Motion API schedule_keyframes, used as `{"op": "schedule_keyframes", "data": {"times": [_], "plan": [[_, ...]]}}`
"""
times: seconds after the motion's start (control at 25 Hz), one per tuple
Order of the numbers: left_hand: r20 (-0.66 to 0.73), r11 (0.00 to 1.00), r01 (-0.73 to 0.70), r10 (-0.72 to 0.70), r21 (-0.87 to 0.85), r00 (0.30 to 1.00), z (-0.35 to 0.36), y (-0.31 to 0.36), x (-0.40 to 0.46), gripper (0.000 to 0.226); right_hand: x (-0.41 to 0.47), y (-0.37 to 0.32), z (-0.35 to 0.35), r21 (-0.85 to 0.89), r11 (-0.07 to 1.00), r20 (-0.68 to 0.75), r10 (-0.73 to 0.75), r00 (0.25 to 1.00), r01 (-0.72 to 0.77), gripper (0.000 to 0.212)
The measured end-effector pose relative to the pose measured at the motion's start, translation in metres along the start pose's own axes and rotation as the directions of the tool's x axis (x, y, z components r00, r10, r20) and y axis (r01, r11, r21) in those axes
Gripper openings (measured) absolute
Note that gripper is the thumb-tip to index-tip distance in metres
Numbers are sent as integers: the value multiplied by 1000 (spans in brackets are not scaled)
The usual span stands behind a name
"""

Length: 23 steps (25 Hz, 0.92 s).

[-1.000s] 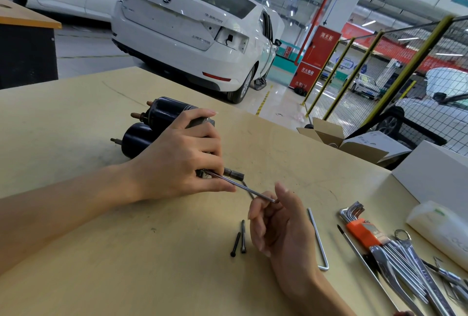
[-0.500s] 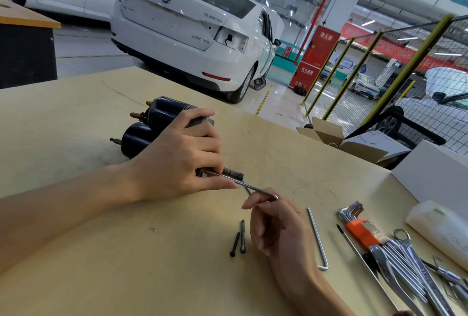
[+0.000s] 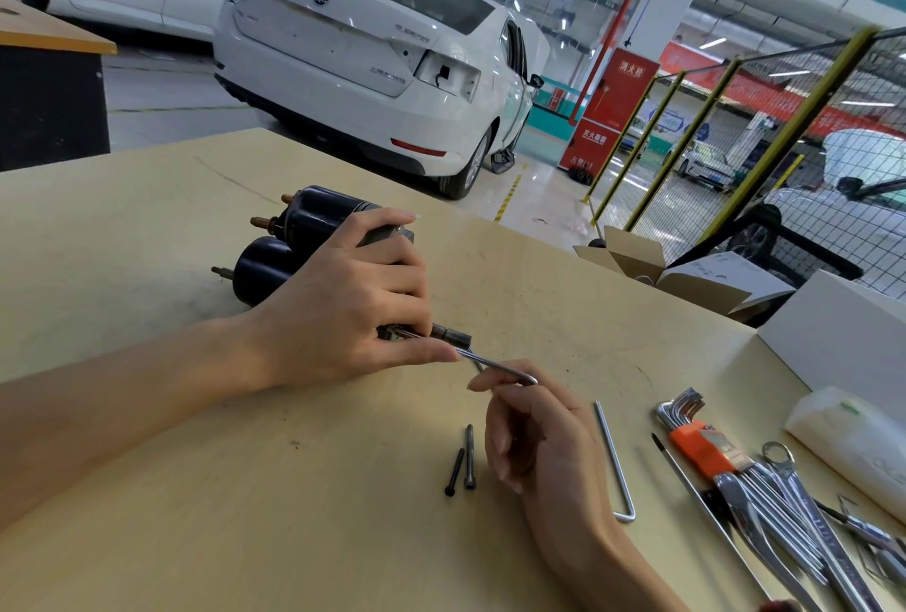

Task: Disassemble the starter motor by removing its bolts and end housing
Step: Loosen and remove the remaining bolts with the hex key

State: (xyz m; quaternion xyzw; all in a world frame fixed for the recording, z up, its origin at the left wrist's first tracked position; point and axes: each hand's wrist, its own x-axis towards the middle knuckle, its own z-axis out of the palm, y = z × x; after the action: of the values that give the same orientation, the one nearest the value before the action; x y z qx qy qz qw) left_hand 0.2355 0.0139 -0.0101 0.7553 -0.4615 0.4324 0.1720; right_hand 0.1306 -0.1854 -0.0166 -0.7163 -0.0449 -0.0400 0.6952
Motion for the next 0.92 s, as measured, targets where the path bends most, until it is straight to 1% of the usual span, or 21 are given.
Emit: {"op": "schedule_keyframes", "data": {"times": [0.16, 0.24, 0.48, 0.68, 0.92], "plan": [[-3, 1000, 0, 0, 0, 1000, 0, 0, 0, 32, 1, 1, 0, 10, 999, -71, 36, 997, -35, 27], [1, 1000, 0, 0, 2, 1000, 0, 1, 0, 33, 1, 2, 0, 19, 999, -96, 50, 994, -48, 24], [-5, 1000, -1, 1, 9, 1000, 0, 1, 0, 33, 1, 1, 2, 24, 998, -125, 56, 991, -54, 25], [-21, 1000, 2, -2, 15, 1000, 0, 1, 0, 31, 0, 0, 2, -6, 999, -112, 36, 993, -37, 27], [-14, 1000, -3, 3, 12, 1000, 0, 1, 0, 31, 1, 3, 2, 22, 999, -116, 51, 992, -49, 28]]}}
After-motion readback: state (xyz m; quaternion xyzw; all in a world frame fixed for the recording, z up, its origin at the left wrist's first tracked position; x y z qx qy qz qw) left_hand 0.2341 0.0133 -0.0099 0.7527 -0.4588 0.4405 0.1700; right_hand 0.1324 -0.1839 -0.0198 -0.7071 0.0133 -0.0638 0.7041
